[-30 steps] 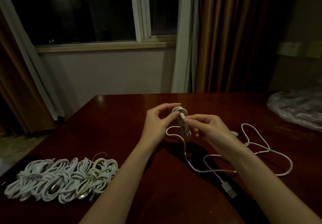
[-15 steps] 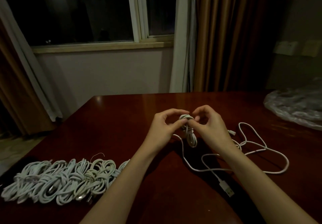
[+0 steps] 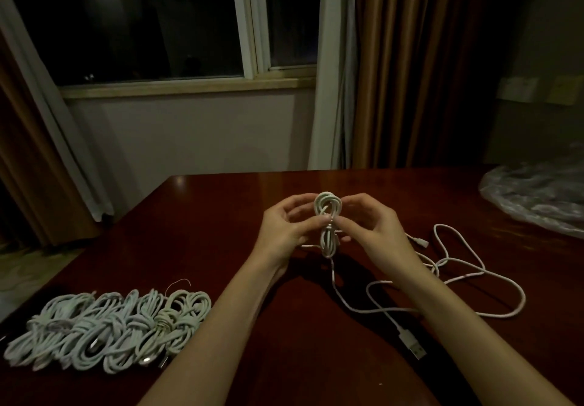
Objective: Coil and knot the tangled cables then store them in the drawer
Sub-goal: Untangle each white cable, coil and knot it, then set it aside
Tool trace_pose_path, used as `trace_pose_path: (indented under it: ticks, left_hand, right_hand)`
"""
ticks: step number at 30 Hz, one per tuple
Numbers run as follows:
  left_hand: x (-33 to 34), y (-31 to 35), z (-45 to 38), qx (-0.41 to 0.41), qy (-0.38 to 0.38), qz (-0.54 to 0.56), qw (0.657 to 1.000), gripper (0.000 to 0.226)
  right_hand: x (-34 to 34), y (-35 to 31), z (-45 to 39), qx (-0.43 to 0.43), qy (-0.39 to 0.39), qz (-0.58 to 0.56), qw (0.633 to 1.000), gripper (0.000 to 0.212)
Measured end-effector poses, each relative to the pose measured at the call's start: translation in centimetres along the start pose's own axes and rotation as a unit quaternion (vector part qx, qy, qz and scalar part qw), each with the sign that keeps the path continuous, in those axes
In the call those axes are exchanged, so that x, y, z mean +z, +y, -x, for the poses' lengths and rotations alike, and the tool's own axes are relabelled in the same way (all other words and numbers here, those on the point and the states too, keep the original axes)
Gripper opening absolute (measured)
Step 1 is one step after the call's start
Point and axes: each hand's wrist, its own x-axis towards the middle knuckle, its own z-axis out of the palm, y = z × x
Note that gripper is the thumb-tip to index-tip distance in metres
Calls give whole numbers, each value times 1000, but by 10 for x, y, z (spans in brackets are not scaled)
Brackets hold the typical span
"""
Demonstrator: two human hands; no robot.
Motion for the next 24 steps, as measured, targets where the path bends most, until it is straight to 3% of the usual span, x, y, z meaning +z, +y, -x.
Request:
trace_pose_path:
  ticks: [5,10,14,17,20,24]
  left_hand:
    - [4,-4,0,-11,15,30,999,31]
    - [-4,4,-2,-12,-30,50,998,36]
    - [-9,1,0,20,-53,-88,994,31]
    - [-6,-2,3,94,-14,-151,984,20]
    - [-7,-1,4,139,22,-200,970,13]
    - [-10,-1,8,132,36,-233,963,15]
  right_hand:
    - [3,2,3,-15,24,4,1000,19]
    - [1,-2,1,6,94,-70,993,29]
    - [-1,0,2,0,112,-53,992,17]
    - [-3,2,1,-4,103,-35,994,8]
    - [-4,1,3,-19,78,21,997,14]
    - [-5,-3,5,-56,68,145,985,18]
